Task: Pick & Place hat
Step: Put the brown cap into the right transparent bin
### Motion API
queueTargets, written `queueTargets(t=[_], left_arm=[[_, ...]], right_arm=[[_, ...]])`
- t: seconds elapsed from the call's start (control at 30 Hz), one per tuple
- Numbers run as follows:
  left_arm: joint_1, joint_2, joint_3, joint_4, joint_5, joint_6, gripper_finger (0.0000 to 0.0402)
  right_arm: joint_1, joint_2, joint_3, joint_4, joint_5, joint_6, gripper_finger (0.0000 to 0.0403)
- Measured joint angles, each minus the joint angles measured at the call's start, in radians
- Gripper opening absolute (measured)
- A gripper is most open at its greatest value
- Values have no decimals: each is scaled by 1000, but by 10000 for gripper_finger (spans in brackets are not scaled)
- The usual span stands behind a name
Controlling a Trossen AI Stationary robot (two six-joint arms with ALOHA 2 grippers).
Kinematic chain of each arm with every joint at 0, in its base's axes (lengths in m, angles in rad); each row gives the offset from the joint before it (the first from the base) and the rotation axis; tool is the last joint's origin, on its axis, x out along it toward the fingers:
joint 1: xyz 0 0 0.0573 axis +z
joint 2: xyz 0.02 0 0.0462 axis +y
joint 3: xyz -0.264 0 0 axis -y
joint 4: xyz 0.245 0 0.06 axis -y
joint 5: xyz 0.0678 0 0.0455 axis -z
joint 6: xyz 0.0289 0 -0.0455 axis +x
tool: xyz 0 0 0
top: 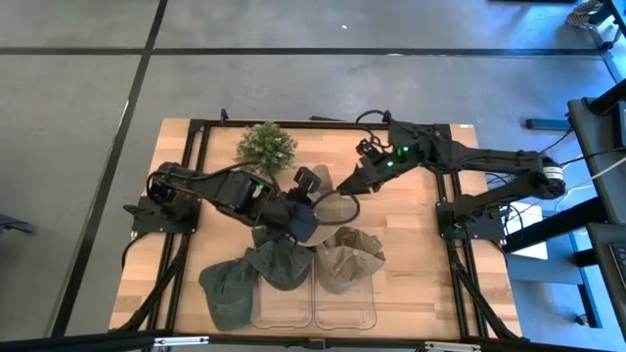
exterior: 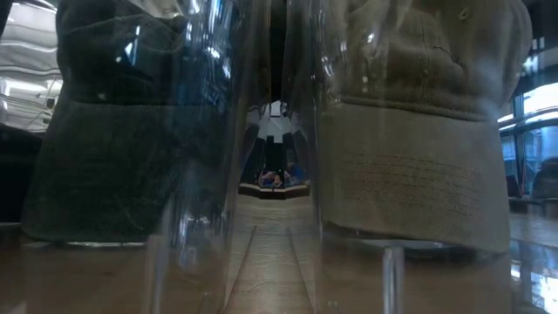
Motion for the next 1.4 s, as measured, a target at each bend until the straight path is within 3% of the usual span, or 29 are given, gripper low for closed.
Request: queueTargets(t=[0.1,0.3,0.43,0.73,0.87,1.07,1.3,1.4], left_arm=[[-19,0,0,1,-42,1,3],[-40,0,0,2,-27,-26,3],[-40,0,-2,-6,-27,-59,3],[-40,0,-3,-10,-39,-70,3],[-41,0,-3,-34,-58,-73,3],[-88,0,-3,-160,-223,-71,3],[-130,-10,-3,-128,-320,-121,3],[-145,-6,-3,-157,-349,6,3]], right_arm=[[-3,42,0,45,-2,2,267],[-20,89,-1,313,-44,19,267],[-21,89,-1,373,-60,40,266],[-21,89,-1,360,-113,43,201],[-72,63,-1,342,-219,-12,171],[-99,17,0,127,-335,-90,160],[-83,17,0,68,-219,-194,159],[-97,18,0,60,-189,-208,159]])
